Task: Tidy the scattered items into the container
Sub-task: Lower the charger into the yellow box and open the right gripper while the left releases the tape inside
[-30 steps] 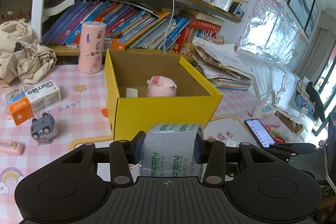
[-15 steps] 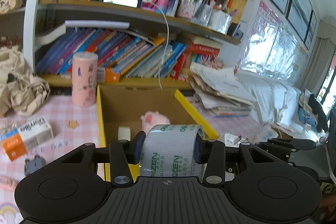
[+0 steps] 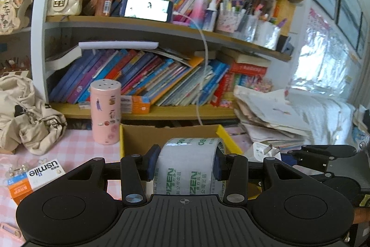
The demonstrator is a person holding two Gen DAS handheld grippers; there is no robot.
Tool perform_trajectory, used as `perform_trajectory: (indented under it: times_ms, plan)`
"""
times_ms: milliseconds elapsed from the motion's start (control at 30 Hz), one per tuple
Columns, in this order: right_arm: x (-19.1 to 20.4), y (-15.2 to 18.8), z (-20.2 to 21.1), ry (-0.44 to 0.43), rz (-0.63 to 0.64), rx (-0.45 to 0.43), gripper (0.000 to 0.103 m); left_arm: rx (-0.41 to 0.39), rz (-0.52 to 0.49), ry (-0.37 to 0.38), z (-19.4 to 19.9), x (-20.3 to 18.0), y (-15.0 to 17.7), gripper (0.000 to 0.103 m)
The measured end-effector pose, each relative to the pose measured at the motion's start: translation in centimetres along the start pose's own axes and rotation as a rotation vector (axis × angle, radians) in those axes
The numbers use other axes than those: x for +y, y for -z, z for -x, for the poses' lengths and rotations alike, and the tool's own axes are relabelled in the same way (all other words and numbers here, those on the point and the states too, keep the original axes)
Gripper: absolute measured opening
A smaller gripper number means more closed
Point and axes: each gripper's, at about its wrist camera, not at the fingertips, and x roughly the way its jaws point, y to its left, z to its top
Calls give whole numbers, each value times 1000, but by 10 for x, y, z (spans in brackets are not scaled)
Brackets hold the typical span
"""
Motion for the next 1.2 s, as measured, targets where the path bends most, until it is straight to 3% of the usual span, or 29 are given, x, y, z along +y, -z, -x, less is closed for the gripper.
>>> perform_trajectory:
  times_ms: [333,700,1200]
  plan:
    - [-20,-7,-56,-60,36,85,41,73,10,-61,-43,11,2,43]
    - [-36,-33,-124,-111,130,153,41,215,-20,-90,-89,12,13,43]
    - [-6,-48,-202,-281,306,309,41,360,-75,-80,-119,-1,35,43]
